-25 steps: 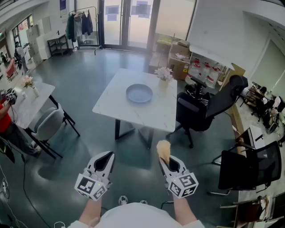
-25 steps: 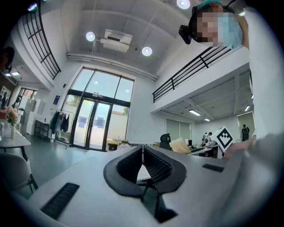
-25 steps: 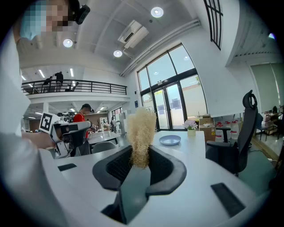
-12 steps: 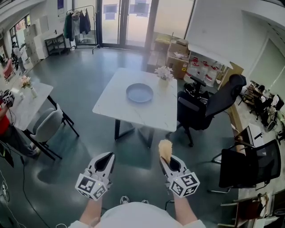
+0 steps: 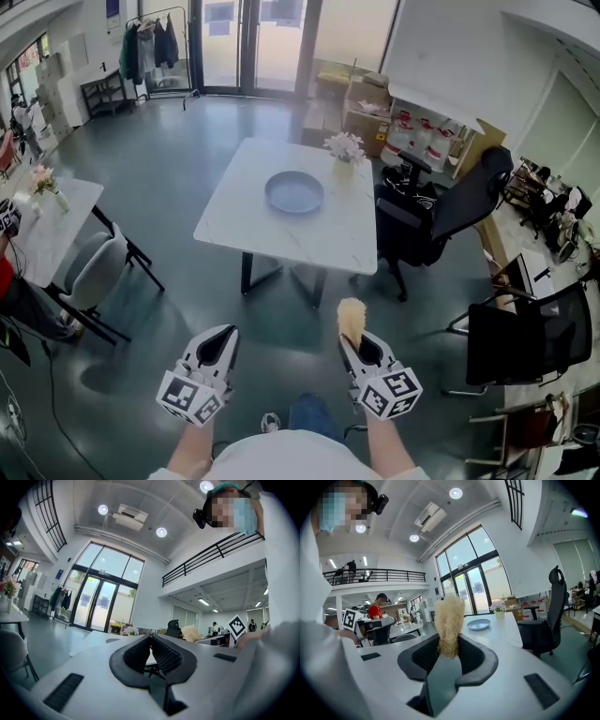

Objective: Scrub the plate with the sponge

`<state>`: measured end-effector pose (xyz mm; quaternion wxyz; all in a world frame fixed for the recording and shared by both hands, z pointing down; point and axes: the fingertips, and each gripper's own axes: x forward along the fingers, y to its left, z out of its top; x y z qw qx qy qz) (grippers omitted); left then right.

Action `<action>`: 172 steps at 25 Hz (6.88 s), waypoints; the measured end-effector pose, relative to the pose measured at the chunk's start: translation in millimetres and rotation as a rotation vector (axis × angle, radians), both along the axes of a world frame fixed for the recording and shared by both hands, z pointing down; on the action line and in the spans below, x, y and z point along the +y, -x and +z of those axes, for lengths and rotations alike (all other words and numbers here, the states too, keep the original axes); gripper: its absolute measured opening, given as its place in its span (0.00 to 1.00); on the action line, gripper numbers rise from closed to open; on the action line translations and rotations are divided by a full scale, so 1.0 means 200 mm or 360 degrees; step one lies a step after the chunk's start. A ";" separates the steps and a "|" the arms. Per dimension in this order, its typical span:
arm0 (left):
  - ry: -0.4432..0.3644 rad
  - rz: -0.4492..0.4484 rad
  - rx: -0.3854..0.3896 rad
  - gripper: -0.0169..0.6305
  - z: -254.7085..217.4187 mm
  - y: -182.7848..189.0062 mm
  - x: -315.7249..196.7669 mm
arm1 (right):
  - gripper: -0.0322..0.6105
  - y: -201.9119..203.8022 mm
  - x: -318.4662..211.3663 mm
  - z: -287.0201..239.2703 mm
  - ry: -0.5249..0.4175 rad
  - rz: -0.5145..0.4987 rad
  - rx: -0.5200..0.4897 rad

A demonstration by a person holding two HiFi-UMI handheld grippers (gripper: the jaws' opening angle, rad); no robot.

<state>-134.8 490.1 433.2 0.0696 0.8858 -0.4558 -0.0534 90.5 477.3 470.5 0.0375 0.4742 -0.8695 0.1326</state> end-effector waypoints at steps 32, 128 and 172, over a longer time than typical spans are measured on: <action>0.0066 -0.0301 0.0014 0.09 0.03 -0.16 -1.15 | 0.23 -0.14 -1.30 0.04 0.0009 -0.0307 0.0020; 0.1180 -0.0102 0.0054 0.12 1.16 -0.05 -3.32 | 0.23 0.10 -2.99 0.38 0.0354 -0.0181 0.0111; 0.1587 -0.0149 0.0152 0.09 1.45 -0.14 -3.37 | 0.23 0.05 -3.00 0.43 0.0387 -0.0157 0.0101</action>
